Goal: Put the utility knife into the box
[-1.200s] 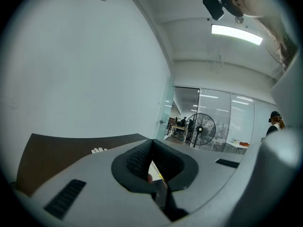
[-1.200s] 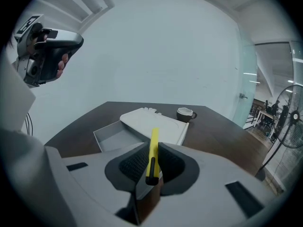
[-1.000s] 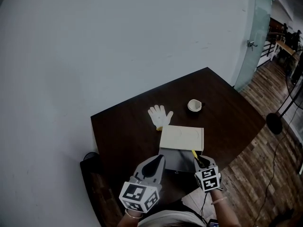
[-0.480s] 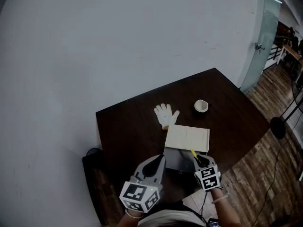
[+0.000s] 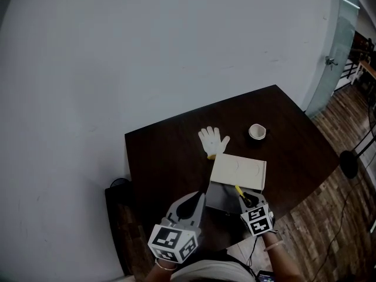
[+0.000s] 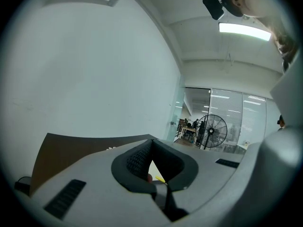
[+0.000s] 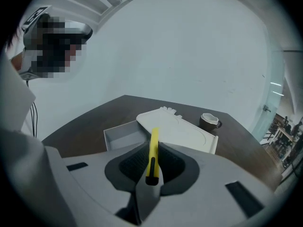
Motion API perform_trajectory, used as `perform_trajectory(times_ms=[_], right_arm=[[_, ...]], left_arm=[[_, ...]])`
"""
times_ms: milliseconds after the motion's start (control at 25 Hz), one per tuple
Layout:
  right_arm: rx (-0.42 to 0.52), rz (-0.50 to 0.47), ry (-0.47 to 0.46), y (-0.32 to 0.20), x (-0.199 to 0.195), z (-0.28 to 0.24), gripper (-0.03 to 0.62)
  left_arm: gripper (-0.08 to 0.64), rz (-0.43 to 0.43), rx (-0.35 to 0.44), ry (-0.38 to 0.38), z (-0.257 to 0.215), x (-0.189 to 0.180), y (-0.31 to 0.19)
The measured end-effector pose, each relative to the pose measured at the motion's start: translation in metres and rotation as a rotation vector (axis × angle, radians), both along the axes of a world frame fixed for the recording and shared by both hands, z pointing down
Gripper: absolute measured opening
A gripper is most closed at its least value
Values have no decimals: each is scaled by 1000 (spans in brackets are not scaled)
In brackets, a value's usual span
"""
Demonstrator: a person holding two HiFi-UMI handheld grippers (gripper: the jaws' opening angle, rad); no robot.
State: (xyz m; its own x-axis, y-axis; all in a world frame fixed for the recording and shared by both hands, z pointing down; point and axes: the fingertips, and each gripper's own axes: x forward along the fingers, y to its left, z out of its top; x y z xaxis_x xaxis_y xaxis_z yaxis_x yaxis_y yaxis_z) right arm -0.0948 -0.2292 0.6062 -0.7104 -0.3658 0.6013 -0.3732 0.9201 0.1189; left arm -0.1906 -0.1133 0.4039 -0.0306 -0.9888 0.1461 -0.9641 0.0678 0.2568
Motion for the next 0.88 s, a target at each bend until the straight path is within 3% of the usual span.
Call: perform_trajectory(times_ms=[880], right_arm=[[46, -229, 183, -1, -32, 40, 64]], left_arm=[[17, -52, -18, 7, 7, -7, 5]])
